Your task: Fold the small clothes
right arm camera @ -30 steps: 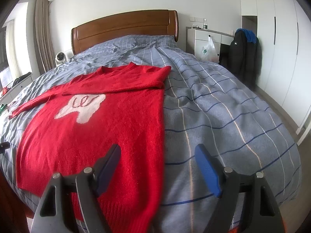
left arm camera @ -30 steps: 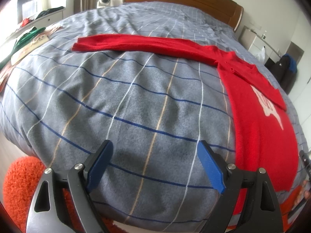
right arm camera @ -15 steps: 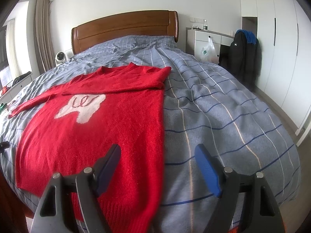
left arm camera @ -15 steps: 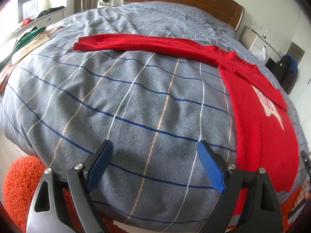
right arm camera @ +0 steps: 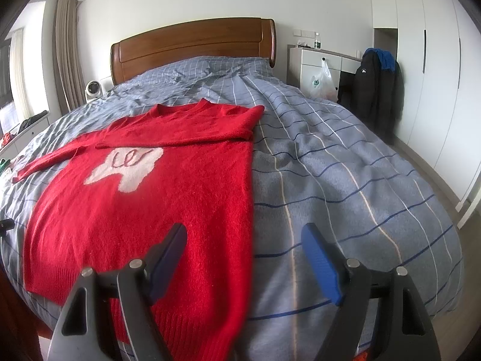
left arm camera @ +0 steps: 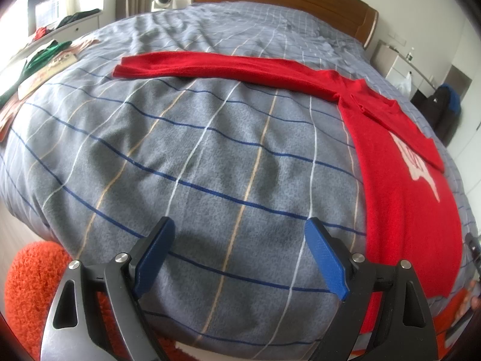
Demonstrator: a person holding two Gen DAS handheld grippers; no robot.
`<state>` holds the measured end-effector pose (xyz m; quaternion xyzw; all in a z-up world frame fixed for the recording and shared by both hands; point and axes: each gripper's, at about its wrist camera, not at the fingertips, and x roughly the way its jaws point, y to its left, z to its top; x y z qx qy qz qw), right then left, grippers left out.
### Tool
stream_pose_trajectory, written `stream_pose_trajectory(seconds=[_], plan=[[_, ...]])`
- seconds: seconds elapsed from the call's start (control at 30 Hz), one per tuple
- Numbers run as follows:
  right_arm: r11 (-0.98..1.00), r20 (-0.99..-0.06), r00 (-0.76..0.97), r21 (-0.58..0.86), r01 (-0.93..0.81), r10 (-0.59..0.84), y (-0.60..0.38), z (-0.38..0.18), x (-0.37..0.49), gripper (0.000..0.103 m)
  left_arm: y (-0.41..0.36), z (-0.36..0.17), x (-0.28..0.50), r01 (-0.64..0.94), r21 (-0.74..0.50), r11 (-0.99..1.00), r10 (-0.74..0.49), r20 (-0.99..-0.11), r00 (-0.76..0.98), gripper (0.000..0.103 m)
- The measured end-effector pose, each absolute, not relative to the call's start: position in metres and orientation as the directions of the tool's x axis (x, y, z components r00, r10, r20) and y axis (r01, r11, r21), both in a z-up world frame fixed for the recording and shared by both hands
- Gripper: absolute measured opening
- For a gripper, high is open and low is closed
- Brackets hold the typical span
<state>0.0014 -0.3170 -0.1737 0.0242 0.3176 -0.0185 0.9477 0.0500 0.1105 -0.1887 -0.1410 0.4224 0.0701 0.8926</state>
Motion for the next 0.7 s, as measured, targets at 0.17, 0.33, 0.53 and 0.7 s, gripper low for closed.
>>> stream_pose_trajectory(seconds=[0.17, 0.33, 0.53, 0.7], plan=[[0.998, -0.604, 0.797, 0.034, 0.051, -0.020, -0.3173, -0.1733, 0.0015, 0.078, 0.1104, -0.1887, 0.0500, -0.245, -0.192, 0.950, 0.007, -0.774, 0.633, 0.089], [0.998, -0.603, 0.797, 0.033, 0.050, -0.020, -0.3171, -0.1735, 0.0016, 0.078, 0.1103, -0.1886, 0.0501, -0.245, -0.192, 0.950, 0.007, -0.774, 0.633, 0.089], [0.998, -0.601, 0.799, 0.033, 0.051, -0.021, -0.3171, -0.1732, 0.0014, 0.078, 0.1107, -0.1886, 0.0500, -0.246, -0.193, 0.950, 0.008, -0.773, 0.634, 0.089], [0.998, -0.600, 0.800, 0.032, 0.051, -0.021, -0.3166, -0.1726, 0.0011, 0.078, 0.1107, -0.1885, 0.0498, -0.248, -0.192, 0.949, 0.009, -0.774, 0.633, 0.089]])
